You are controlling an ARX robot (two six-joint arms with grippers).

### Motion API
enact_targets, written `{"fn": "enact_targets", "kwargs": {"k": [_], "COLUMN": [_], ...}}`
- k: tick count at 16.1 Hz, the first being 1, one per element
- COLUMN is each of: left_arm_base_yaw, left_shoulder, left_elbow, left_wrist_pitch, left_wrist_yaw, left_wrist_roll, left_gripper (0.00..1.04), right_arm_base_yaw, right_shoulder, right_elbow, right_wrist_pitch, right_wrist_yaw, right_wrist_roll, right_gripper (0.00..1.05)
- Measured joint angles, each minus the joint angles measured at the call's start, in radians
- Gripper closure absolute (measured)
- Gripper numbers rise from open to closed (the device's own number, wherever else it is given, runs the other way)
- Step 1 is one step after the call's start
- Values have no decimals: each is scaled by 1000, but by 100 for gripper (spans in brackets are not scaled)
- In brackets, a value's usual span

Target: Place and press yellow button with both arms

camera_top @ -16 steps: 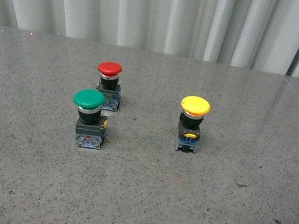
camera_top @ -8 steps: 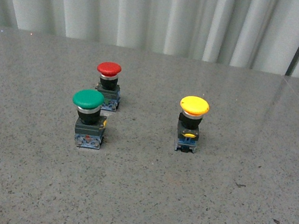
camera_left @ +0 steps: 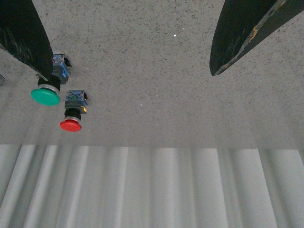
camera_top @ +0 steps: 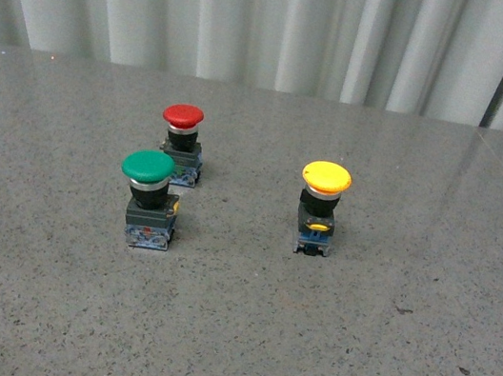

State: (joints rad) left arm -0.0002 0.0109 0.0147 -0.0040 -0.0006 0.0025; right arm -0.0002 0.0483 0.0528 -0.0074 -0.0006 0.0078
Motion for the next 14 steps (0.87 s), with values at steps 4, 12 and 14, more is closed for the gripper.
{"fn": "enact_targets", "kwargs": {"k": [4, 12, 14], "left_arm_base_yaw": [0, 0, 0], "left_shoulder": [0, 0, 0], "left_elbow": [0, 0, 0], "left_wrist_pitch": [0, 0, 0], "left_wrist_yaw": [0, 0, 0], "left_wrist_roll": [0, 0, 0], "left_gripper": [7, 7, 7], "right_arm_base_yaw": [0, 0, 0], "right_shoulder": [-40, -44, -44], "right_elbow": [-40, -40, -40], "right_wrist_pitch": [-1, 3, 3], "right_wrist_yaw": [1, 0, 0], "right_wrist_roll": [-2, -2, -2], "right_gripper": [103, 69, 47]}}
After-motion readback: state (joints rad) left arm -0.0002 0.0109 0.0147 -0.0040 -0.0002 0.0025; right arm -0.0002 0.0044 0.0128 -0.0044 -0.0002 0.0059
